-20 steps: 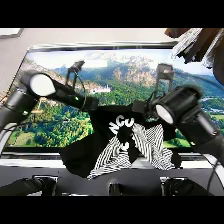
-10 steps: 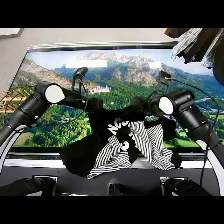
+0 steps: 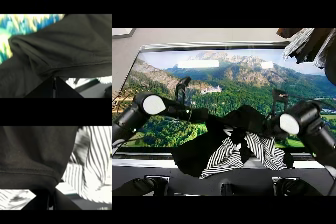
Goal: Fold the clothes and pants, and hang the long-sleeved shirts on hangers.
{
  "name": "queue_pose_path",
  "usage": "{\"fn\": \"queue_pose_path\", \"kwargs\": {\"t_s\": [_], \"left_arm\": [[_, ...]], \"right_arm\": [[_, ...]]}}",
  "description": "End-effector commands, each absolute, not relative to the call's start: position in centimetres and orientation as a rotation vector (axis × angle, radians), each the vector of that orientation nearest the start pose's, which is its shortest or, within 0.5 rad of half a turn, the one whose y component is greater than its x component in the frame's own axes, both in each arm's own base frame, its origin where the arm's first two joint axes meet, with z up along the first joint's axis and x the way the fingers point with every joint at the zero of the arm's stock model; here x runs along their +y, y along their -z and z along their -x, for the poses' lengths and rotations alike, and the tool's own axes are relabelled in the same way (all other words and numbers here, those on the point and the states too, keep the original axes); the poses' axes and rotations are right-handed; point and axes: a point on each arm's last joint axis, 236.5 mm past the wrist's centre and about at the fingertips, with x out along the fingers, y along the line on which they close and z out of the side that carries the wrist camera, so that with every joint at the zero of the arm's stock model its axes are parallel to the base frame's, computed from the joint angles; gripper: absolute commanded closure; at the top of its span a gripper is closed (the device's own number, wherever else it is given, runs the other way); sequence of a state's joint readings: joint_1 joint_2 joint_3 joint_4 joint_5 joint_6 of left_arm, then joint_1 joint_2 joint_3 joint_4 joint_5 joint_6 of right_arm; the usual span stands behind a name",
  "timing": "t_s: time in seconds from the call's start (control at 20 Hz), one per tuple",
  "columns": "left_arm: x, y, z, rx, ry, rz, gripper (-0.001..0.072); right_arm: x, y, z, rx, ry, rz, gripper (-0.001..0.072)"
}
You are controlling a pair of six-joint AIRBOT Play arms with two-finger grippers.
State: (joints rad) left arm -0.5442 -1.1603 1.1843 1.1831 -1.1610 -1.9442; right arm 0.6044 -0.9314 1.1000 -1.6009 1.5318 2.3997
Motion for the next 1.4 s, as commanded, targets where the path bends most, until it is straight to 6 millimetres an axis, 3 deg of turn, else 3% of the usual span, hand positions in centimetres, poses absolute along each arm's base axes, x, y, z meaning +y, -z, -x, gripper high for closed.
{"fn": "queue_pose_path", "kwargs": {"t_s": [0.0,0.15,0.4,0.5,0.65,0.9,1.2,1.25,1.35], "left_arm": [[-27.8,-7.1,-25.5,1.371,0.531,0.339,0.0684],[-28.6,-7.4,-28.4,1.272,0.520,0.401,0.0685],[-28.4,-6.9,-34.0,1.156,0.456,0.512,0.0685],[-28.3,-6.6,-35.5,1.139,0.436,0.550,0.0685],[-28.6,-5.8,-36.9,1.125,0.426,0.565,0.0685],[-29.0,-4.4,-38.7,1.111,0.404,0.575,0.0684],[-29.1,-3.4,-39.9,1.109,0.394,0.570,0.0680],[-28.9,-3.4,-40.0,1.107,0.392,0.569,0.0622],[-27.8,-3.7,-40.3,1.116,0.374,0.577,0.0287]], "right_arm": [[14.3,-7.8,-21.1,1.364,0.160,-0.264,0.0681],[12.9,-8.4,-25.2,1.193,0.236,-0.282,0.0681],[14.7,-7.9,-30.3,1.045,0.250,-0.369,0.0681],[15.3,-7.7,-32.3,1.013,0.252,-0.441,0.0681],[14.3,-6.7,-35.7,1.025,0.259,-0.525,0.0681],[15.6,-4.6,-37.2,1.098,0.188,-0.570,0.0680],[16.8,-3.7,-38.0,1.104,0.148,-0.580,0.0680],[17.0,-3.7,-37.9,1.110,0.135,-0.573,0.0680],[17.4,-3.7,-37.7,1.123,0.109,-0.565,0.0680]]}}
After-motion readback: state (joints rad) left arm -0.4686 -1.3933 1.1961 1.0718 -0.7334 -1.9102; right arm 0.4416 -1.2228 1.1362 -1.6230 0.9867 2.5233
